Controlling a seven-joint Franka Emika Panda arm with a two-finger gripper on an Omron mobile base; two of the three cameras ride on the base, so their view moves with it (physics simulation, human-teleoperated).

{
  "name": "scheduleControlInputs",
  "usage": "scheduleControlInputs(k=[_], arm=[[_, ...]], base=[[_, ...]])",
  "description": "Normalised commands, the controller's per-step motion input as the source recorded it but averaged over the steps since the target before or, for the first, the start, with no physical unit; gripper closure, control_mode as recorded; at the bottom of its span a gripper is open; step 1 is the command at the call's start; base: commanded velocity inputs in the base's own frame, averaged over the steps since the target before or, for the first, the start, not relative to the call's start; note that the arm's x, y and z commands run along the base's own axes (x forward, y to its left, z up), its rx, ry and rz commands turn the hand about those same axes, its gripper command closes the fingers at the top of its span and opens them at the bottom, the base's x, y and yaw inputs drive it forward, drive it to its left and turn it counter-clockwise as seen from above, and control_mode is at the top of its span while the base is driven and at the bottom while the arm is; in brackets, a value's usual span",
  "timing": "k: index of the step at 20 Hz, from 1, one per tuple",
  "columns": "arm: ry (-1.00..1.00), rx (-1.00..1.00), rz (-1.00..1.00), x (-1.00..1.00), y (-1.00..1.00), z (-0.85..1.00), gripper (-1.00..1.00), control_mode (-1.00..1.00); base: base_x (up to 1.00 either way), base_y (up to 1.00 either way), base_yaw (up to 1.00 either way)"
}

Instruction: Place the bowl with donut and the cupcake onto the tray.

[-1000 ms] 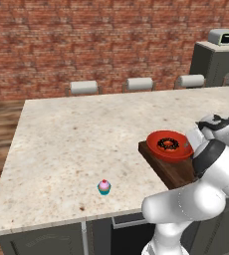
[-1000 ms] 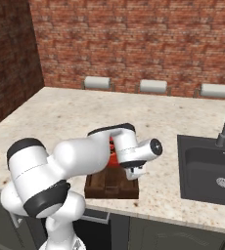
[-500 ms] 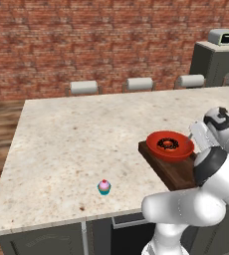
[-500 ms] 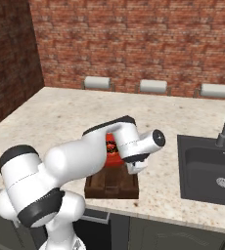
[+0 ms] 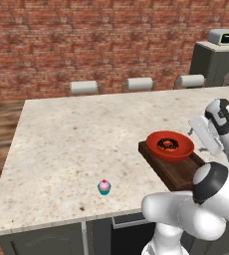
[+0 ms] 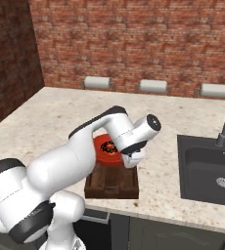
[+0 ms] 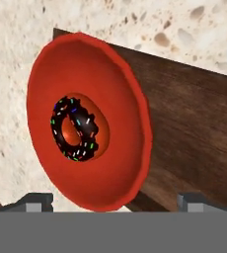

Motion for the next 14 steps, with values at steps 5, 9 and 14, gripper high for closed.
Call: scheduleControlInputs(k=[5,9,14], arm=[[0.00,-0.06,0.22,-0.33,0.52,0.25,-1.00,-1.00],[0.00,-0.07,0.25,-0.33,0.61,0.39,-1.00,-1.00],[0.03,-0.11,0.21,-0.34,0.76,0.35,-1.00,-1.00]], base=[[0.00,0.00,0.00],[0.00,0.00,0.00],[0.00,0.00,0.00]])
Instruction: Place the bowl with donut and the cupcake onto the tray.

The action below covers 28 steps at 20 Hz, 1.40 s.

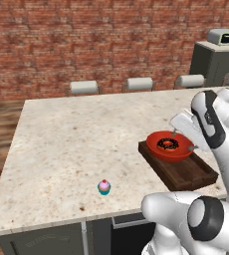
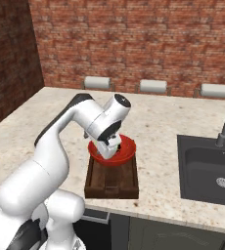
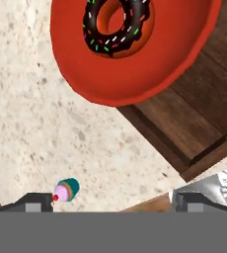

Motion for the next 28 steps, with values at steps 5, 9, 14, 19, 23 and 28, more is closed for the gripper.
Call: scheduleControlInputs(k=[5,9,14,19,23,28], arm=[[0.06,-0.15,0.19,-0.37,0.76,0.32,-1.00,-1.00],[0.04,-0.14,0.16,-0.31,0.63,0.16,-1.00,-1.00],[0.08,-0.06,0.17,-0.09,0.44,0.18,-1.00,-1.00],[0.04,-0.02,0.14,0.00,0.31,0.03,-1.00,-1.00],[0.00,-0.03,0.09,-0.02,0.22,0.00,-1.00,-1.00],[0.00,-0.06,0.07,-0.01,0.22,-0.04,-1.00,-1.00]], base=[[0.00,0.00,0.00],[0.00,0.00,0.00],[0.00,0.00,0.00],[0.00,0.00,0.00],[0.00,0.00,0.00],[0.00,0.00,0.00]])
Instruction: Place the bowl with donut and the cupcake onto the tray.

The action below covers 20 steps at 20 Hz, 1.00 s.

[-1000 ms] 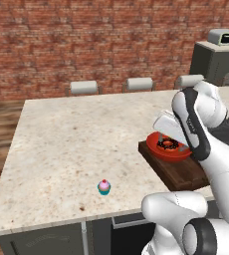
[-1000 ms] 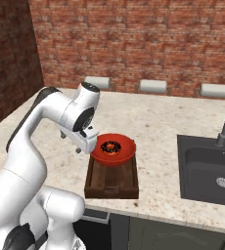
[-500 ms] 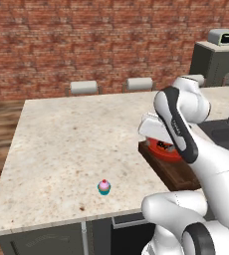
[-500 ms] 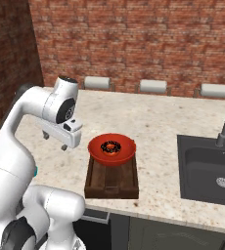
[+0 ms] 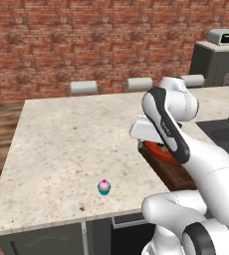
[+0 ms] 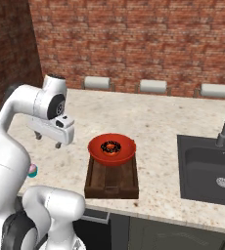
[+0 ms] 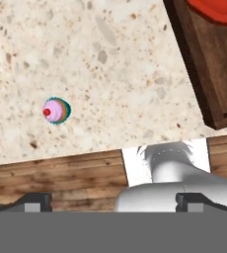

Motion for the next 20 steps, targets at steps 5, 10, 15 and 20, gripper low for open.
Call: scheduleControlInputs(k=[5,10,15,20], arm=[[-0.07,-0.12,0.08,0.00,0.30,-0.32,-1.00,-1.00],[-0.12,-0.07,0.05,0.00,0.25,-0.40,-1.00,-1.00],[-0.13,-0.01,0.03,0.00,0.19,-0.24,-1.00,-1.00],[-0.11,0.00,0.00,0.00,0.24,-0.08,-1.00,-1.00]], base=[[0.00,0.00,0.00],[0.00,0.00,0.00],[0.00,0.00,0.00],[0.00,0.00,0.00]])
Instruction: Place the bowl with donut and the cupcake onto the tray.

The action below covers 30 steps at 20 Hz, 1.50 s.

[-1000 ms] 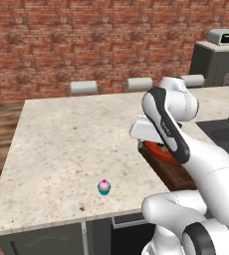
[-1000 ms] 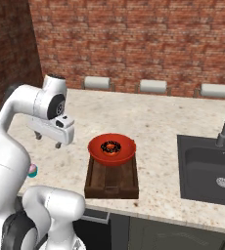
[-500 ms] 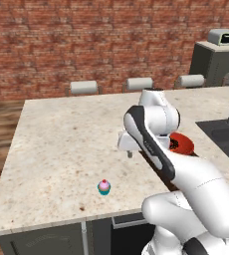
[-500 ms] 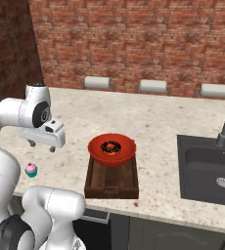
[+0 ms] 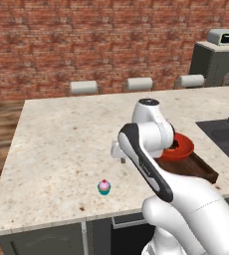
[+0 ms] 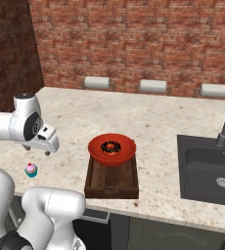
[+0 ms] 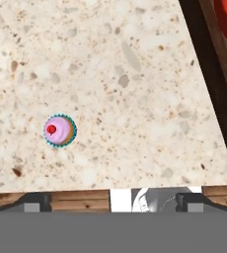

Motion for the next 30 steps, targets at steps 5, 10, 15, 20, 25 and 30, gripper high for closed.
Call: scheduleControlInputs(k=[5,10,15,20,25,30], arm=[[-0.02,0.00,0.00,0.00,0.24,-0.01,-1.00,-1.00],[0.00,0.00,0.00,0.00,0.23,-0.01,-1.00,-1.00],[0.00,0.00,0.00,0.00,0.26,-0.05,-1.00,-1.00],[0.00,0.00,0.00,0.00,0.22,-0.07,-1.00,-1.00],[0.00,0.00,0.01,0.00,0.10,-0.08,-1.00,-1.00],[-0.01,0.00,0.01,0.02,0.03,-0.14,-1.00,-1.00]], base=[[0.00,0.00,0.00],[0.00,0.00,0.00],[0.00,0.00,0.00],[0.00,0.00,0.00],[0.00,0.00,0.00],[0.00,0.00,0.00]])
